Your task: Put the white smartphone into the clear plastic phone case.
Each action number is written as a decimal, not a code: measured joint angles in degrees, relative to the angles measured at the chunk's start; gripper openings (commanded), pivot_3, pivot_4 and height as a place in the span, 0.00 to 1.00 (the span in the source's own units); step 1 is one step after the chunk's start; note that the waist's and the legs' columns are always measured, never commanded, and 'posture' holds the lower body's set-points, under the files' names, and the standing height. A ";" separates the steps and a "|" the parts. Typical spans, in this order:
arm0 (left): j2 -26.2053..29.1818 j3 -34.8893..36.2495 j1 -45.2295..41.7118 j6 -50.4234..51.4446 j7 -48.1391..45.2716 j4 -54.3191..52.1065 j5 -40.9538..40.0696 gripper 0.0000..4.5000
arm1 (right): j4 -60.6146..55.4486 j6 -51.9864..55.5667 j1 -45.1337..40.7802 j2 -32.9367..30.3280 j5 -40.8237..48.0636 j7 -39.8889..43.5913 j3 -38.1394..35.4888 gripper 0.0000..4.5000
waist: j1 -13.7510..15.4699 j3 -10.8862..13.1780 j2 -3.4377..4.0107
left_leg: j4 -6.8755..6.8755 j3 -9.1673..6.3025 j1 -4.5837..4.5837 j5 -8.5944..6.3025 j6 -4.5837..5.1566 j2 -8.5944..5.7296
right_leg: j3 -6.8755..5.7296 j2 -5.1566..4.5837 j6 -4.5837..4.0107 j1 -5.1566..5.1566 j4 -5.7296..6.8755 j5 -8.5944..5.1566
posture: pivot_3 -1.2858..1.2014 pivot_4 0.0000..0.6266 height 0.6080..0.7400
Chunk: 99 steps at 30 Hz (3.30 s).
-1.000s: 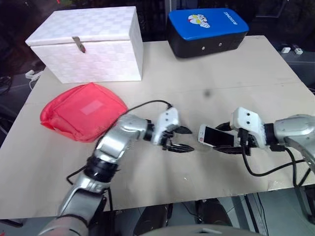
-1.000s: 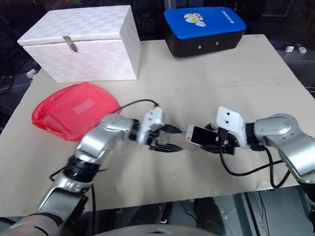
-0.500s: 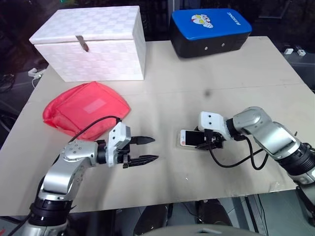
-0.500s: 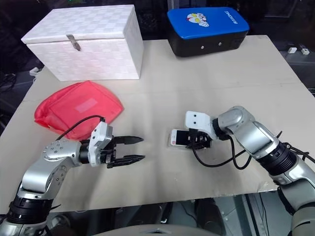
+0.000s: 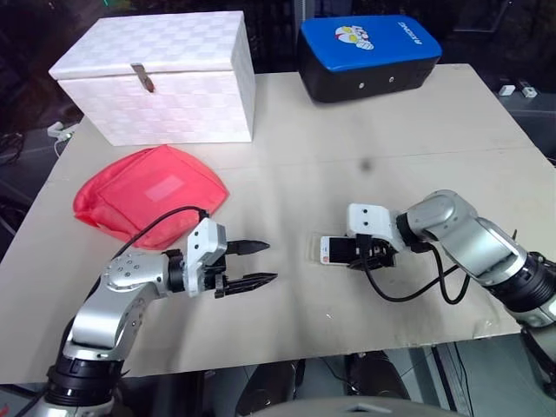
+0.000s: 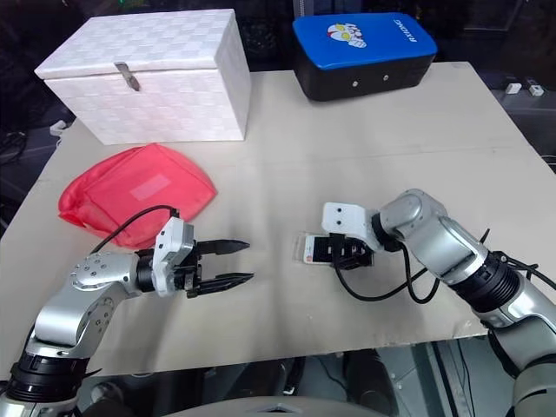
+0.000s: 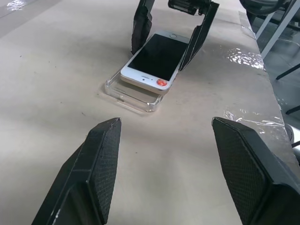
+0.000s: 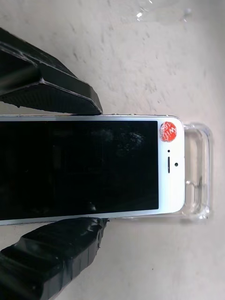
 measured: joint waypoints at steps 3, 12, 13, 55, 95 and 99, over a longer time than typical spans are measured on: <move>-0.03 -0.52 -0.57 0.00 0.29 0.11 0.00 0.69 | -0.25 1.46 0.00 0.62 -0.09 -0.74 -0.05 0.63 | -0.07 -0.02 -0.01 | 0.00 0.01 0.04 0.00 0.00 0.00 | 0.01 0.00 -0.01 0.02 0.02 0.00 | 0.52 0.24 1.00; -0.54 -1.69 -1.07 0.12 1.28 0.11 -0.04 0.69 | 0.92 1.84 -0.22 1.13 0.00 -1.09 -0.05 0.63 | -0.18 -0.06 -0.04 | 0.00 0.02 0.17 0.00 0.00 0.01 | 0.01 0.01 -0.02 0.11 0.03 0.01 | 0.52 0.24 1.00; -0.59 -1.80 -1.08 0.13 1.35 0.11 -0.08 0.69 | 1.31 1.82 -0.41 1.24 0.07 -0.94 -0.04 0.63 | -0.18 -0.06 -0.04 | 0.00 0.02 0.19 0.00 0.00 0.01 | 0.01 0.01 -0.02 0.14 0.02 0.01 | 0.52 0.24 1.00; -0.84 -2.83 0.30 -2.25 2.60 0.76 0.02 0.69 | -2.88 0.84 8.11 8.75 6.75 -9.47 -13.13 0.01 | -1.33 -0.05 0.12 | -0.32 0.02 0.77 -0.02 0.00 0.03 | 0.08 0.02 -0.06 0.70 -0.11 0.02 | 0.52 0.24 1.00; -1.29 -4.39 0.18 -3.37 3.66 2.45 1.18 0.69 | -6.34 -3.80 14.58 5.33 13.48 -8.24 -8.92 0.01 | -1.40 0.02 0.21 | -0.36 0.05 0.71 -0.02 0.00 0.04 | 0.13 0.04 -0.05 0.59 -0.11 0.02 | 0.52 0.24 1.00; -0.95 -4.37 0.48 -3.37 3.67 2.45 1.17 0.69 | -4.15 -5.54 14.59 5.32 11.77 -8.65 -7.84 0.01 | -1.19 0.02 0.20 | -0.35 0.05 0.69 -0.02 0.00 0.04 | 0.12 0.03 -0.05 0.59 -0.14 0.02 | 0.52 0.24 1.00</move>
